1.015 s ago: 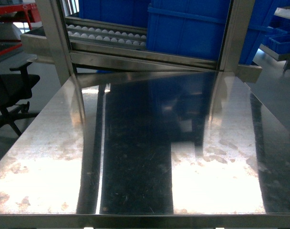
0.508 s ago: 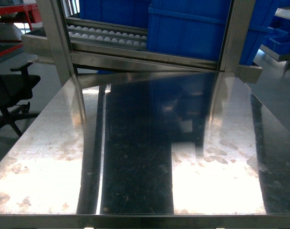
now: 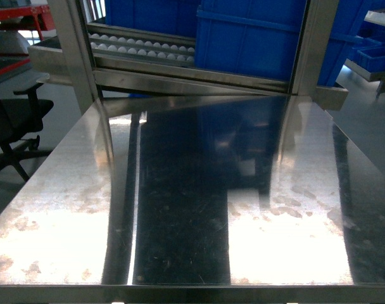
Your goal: Pick capacitor and pack into box
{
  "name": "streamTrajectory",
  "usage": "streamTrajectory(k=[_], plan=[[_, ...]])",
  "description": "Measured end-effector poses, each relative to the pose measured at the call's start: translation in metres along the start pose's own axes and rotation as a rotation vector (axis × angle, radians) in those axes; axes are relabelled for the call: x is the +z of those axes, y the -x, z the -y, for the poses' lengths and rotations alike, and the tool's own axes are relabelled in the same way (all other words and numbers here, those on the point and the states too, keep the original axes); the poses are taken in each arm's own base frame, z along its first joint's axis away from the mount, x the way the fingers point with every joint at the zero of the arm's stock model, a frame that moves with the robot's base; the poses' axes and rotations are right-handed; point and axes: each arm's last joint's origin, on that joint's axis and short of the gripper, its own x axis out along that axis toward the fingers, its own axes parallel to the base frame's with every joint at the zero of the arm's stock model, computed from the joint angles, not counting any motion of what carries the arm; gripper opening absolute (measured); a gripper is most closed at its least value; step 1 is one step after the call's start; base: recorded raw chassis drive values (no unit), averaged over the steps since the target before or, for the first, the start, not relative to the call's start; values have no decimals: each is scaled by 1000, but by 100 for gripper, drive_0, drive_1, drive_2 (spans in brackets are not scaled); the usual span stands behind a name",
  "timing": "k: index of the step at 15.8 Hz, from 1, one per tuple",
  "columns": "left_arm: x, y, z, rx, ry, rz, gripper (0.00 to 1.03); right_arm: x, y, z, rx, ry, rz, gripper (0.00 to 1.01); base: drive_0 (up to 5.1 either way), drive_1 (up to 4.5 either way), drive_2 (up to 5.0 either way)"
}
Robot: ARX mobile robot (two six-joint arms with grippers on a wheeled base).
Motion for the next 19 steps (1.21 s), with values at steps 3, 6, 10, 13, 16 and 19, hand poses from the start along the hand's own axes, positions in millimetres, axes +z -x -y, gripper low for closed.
streamTrajectory(k=[3,6,10,13,16,19], plan=[[0,0,0,0,0,0,44,0,0,0,0,0,0,98,0,0,0],[0,0,0,0,0,0,44,0,0,0,0,0,0,98,0,0,0],[0,0,0,0,0,0,44,0,0,0,0,0,0,98,0,0,0],[0,0,0,0,0,0,44,0,0,0,0,0,2,98,0,0,0],[0,0,0,0,0,2,44,0,0,0,0,0,1,98,0,0,0],[0,0,0,0,0,0,44,0,0,0,0,0,-1,98,0,0,0]])
